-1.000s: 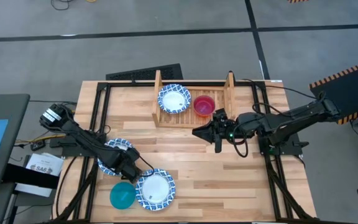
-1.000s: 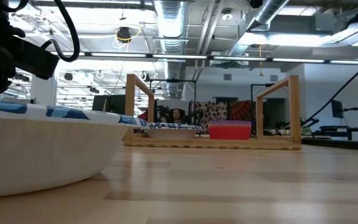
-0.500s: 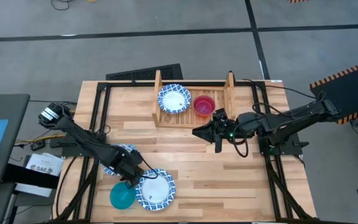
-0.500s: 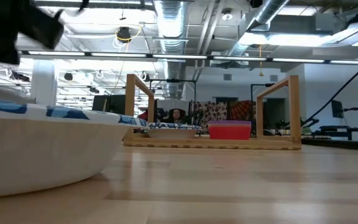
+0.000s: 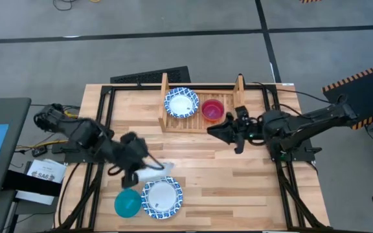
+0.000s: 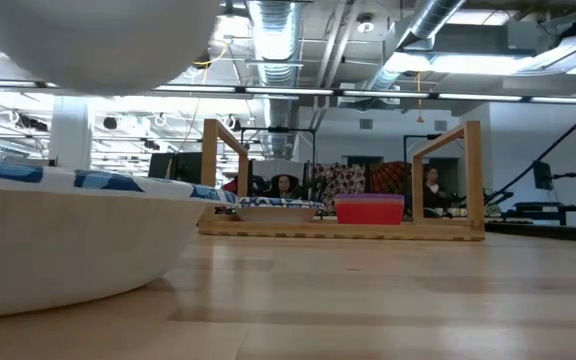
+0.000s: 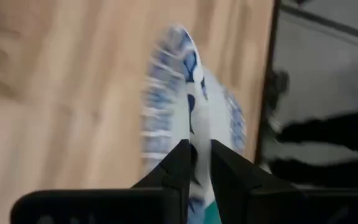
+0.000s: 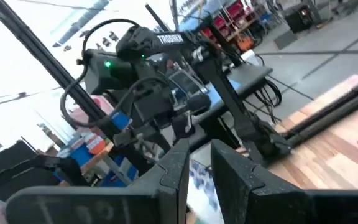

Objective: Place and stack bowls onto a shelf
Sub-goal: Stack the top blue pattern bowl on top of the other blue pattern bowl on the shelf

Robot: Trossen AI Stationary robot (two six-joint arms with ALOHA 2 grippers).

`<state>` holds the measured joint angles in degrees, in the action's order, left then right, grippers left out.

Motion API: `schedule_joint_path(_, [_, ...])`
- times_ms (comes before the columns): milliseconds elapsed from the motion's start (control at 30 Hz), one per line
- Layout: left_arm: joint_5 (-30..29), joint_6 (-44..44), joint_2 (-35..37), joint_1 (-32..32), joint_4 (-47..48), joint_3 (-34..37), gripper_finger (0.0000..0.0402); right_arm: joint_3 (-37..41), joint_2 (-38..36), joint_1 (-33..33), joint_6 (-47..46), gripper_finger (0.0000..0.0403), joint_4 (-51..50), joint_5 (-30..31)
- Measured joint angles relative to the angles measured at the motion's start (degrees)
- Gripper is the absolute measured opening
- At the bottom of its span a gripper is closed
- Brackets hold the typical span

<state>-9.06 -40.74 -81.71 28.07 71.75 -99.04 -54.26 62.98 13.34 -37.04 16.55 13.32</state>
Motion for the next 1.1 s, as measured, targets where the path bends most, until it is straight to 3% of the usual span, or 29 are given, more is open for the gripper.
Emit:
schedule_joint_path(167, [-3.6, 10.9, -5.6, -6.2, 3.6, -11.2, 0.0005, 0.0, -3.5, 0.0, 0.8, 0.0095, 0.7, 0.0])
schedule_joint_path(300, [-3.4, 17.2, -11.3, -10.0, 5.3, -16.7, 0.0003, 0.0, -6.4, 0.2, 4.3, 0.0095, 0.8, 0.0])
schedule_joint_path(600, [-4.5, 22.4, -17.0, -8.1, 8.7, -15.0, 0.0000, 0.0, -8.4, 0.2, 4.7, 0.0095, 0.1, 0.0])
schedule_joint_path(833, [-9.6, 20.0, -10.6, -4.4, -0.8, -4.0, 0.0000, 0.0, -6.6, 0.6, 4.0, 0.0095, -3.0, 0.0])
schedule_joint_path(1100, [-10.7, 14.7, 4.8, -0.1, -19.2, 23.4, 0.0000, 0.0, -4.6, 1.9, 3.4, 0.0095, -3.1, 0.0])
